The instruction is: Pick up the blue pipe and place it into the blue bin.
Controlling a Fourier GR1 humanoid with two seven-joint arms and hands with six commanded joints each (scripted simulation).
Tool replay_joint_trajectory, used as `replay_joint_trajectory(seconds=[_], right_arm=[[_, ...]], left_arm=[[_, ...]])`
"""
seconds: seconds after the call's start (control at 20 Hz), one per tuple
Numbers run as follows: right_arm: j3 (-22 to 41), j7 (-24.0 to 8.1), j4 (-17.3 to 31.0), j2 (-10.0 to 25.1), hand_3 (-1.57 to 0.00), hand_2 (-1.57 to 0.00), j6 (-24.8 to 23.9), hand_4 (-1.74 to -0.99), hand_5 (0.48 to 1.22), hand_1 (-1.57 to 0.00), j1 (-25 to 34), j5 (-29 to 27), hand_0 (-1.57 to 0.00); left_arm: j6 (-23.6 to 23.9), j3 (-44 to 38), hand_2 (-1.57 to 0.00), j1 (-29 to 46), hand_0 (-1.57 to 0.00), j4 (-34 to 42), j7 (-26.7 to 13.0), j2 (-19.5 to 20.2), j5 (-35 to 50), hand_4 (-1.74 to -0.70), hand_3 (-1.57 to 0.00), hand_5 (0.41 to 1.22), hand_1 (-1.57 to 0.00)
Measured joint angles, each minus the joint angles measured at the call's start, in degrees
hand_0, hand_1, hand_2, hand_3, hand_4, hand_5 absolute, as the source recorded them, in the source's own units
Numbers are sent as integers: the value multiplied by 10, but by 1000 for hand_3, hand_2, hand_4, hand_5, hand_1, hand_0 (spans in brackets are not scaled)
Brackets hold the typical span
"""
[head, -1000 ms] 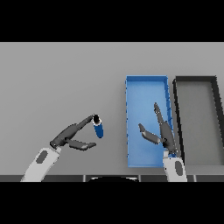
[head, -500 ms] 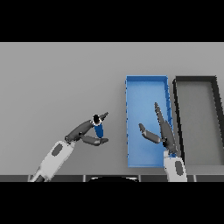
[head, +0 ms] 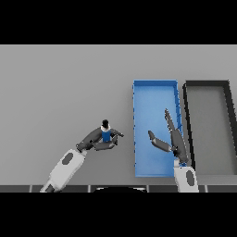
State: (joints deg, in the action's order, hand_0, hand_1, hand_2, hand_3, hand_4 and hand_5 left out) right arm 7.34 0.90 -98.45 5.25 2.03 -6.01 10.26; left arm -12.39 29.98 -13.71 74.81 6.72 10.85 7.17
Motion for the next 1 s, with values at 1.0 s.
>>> replay_joint_trajectory(seconds=[1.0], right_arm=[[-10,29,-4,16,1,1,-4,-1128,605,1,-3,6,1]], left_arm=[[37,28,-1566,-24,-1565,153,-33,-14,4,-1739,-1496,1219,-1566]])
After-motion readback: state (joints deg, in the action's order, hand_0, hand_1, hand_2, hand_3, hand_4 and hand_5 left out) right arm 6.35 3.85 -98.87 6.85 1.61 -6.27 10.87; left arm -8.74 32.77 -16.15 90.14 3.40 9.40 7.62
